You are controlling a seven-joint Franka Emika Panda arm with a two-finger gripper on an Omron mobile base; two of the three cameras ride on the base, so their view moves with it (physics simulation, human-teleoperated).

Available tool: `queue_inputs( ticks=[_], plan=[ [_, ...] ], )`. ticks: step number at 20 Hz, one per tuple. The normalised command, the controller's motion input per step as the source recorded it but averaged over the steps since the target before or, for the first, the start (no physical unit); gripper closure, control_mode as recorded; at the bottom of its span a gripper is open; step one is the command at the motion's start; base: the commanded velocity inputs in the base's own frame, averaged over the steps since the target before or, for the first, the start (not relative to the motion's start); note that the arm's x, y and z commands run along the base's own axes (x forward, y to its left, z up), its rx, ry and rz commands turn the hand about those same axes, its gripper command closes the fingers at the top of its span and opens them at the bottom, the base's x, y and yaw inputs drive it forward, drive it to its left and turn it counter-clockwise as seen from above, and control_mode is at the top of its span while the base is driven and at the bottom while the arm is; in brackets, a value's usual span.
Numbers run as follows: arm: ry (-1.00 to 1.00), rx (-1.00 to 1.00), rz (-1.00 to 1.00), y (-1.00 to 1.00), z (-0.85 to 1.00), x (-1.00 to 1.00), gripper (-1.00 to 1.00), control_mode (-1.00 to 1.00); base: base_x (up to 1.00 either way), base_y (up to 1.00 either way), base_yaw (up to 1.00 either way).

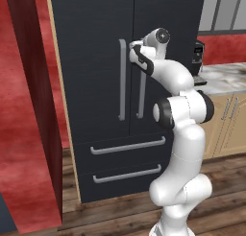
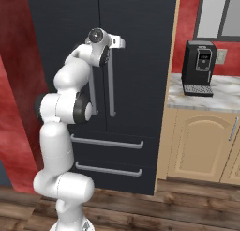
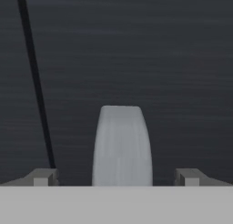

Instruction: Retrieve the steak from the fridge and place it on the saucepan with marinade on the stove.

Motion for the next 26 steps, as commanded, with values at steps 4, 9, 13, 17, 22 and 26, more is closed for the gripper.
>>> queue_inputs(
  ticks=[4,9,13,17,22,26],
  plan=[
    [0.00,0.00,0.00,0.00,0.00,0.00,-1.00,-1.00,0.00,0.00,0.00],
    [0.00,0.00,0.00,0.00,0.00,0.00,1.00,-1.00,0.00,0.00,0.00],
    [0.00,0.00,0.00,0.00,0.00,0.00,1.00,-1.00,0.00,0.00,0.00],
    [0.00,0.00,0.00,0.00,0.00,0.00,1.00,-1.00,0.00,0.00,0.00],
    [0.00,0.00,0.00,0.00,0.00,0.00,1.00,-1.00,0.00,0.00,0.00],
    [0.00,0.00,0.00,0.00,0.00,0.00,1.00,-1.00,0.00,0.00,0.00]
  ],
)
